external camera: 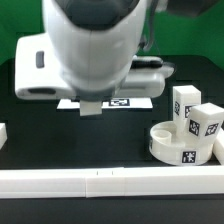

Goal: Assemble stool

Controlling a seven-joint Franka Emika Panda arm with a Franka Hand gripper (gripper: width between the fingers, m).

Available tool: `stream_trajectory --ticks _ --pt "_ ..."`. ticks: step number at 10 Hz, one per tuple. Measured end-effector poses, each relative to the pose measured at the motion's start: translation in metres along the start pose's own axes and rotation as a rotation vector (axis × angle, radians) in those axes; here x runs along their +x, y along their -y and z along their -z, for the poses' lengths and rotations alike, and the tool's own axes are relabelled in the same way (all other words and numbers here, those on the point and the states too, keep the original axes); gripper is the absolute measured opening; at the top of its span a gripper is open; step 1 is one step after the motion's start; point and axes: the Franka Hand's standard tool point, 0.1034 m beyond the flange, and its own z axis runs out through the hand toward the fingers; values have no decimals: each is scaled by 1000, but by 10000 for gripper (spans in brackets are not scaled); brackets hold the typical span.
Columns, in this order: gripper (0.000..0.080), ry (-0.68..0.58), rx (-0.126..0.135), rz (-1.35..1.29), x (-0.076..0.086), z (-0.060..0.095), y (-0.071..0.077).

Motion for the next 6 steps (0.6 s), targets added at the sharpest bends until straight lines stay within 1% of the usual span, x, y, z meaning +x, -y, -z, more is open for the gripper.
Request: stream_trajectory --ticks 2,3,4,5,6 --pt "325 9 6 -6 3 -9 -4" --pt "325 -12 3 -6 6 -7 -4" --pt "325 -43 7 -21 9 -4 -3" --pt "325 -32 32 -55 5 -6 5" --pt "325 -83 37 -59 8 6 14"
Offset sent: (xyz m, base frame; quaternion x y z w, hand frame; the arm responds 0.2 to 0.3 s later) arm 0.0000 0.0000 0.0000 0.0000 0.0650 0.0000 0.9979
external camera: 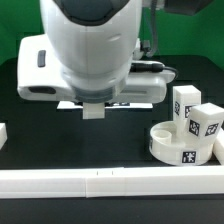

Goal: Assemble stool

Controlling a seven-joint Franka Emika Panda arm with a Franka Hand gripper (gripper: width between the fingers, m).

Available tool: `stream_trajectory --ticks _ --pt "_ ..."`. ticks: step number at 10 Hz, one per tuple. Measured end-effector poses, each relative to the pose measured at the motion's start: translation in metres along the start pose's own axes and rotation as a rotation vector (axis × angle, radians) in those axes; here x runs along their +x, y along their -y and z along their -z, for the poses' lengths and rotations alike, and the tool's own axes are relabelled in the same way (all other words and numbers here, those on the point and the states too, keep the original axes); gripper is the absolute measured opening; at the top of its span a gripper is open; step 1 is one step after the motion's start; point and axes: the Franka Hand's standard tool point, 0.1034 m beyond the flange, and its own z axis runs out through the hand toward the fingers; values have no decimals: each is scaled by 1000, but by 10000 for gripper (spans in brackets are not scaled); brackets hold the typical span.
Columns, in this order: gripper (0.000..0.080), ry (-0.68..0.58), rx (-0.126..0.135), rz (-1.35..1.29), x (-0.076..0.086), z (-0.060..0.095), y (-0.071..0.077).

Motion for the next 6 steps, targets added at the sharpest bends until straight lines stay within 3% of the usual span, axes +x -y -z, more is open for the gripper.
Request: stream_trajectory --ticks 1,2,6 --pt "325 -119 19 7 3 17 11" --pt "325 -180 21 5 -2 22 14" --pt "325 -480 27 -13 9 33 14"
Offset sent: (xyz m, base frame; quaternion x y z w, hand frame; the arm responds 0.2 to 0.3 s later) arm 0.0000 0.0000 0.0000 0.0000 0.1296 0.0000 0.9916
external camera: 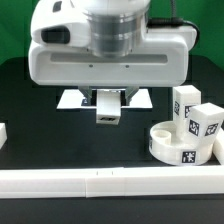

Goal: Assemble stool

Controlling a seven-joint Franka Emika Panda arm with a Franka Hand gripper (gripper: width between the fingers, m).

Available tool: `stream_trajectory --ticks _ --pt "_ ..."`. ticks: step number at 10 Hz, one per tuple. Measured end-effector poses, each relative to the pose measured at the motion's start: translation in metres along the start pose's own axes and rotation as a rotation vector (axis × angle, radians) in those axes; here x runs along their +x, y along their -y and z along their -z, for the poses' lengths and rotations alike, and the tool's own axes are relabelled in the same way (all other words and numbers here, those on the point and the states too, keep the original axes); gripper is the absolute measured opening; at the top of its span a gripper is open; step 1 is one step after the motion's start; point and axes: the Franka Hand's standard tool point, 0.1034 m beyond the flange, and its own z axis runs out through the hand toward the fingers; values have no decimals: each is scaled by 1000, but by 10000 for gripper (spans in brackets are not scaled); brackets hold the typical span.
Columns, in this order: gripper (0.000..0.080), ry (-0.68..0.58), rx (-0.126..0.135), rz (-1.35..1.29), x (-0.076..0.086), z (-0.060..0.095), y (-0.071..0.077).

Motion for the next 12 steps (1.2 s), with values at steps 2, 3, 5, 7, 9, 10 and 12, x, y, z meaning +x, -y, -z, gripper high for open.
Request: stream_trajectory --ticks 2,3,5,7,9,10,12 --pt "325 -116 57 -49 -7 10 18" --pt "325 -217 75 -72 -6 15 27" --pt "325 -377 64 -73 -3 14 31" --pt "325 -512 51 -74 4 15 30" --pt "325 -511 121 -134 -3 22 40" --pt "325 -552 151 -130 -4 29 41" --pt "326 -609 199 -148 -5 25 40"
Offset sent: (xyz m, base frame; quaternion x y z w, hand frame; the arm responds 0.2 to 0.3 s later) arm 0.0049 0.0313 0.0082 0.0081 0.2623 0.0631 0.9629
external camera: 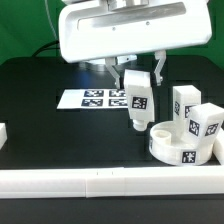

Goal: Assemble stool

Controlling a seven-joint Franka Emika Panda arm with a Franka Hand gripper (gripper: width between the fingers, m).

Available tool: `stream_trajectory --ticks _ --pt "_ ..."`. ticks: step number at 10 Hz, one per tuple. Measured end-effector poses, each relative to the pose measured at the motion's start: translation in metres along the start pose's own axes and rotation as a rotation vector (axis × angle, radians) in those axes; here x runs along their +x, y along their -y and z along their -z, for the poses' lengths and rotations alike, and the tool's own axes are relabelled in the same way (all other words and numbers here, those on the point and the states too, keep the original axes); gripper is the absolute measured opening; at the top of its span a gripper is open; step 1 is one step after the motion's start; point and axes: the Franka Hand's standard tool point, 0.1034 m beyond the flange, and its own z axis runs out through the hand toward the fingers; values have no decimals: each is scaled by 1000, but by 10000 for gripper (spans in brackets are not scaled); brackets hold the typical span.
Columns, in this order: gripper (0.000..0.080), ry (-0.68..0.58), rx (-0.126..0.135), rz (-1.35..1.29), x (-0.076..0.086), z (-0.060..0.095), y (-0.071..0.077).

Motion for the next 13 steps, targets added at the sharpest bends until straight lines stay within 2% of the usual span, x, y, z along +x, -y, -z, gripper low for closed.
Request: stream_trajectory --ticks 4,5,7,10,11,12,13 --pt "327 -9 0 -16 -2 0 -2" --pt "327 -25 -1 -47 -14 0 -3" --pt "327 -56 -8 -23 -36 0 13" --pt "327 -86 -20 -20 -35 -1 11" --pt "327 -129 -35 -15 -31 1 8" --pt "327 -217 -64 -9 -28 4 2" --pt "327 -222 -60 -29 -37 0 5"
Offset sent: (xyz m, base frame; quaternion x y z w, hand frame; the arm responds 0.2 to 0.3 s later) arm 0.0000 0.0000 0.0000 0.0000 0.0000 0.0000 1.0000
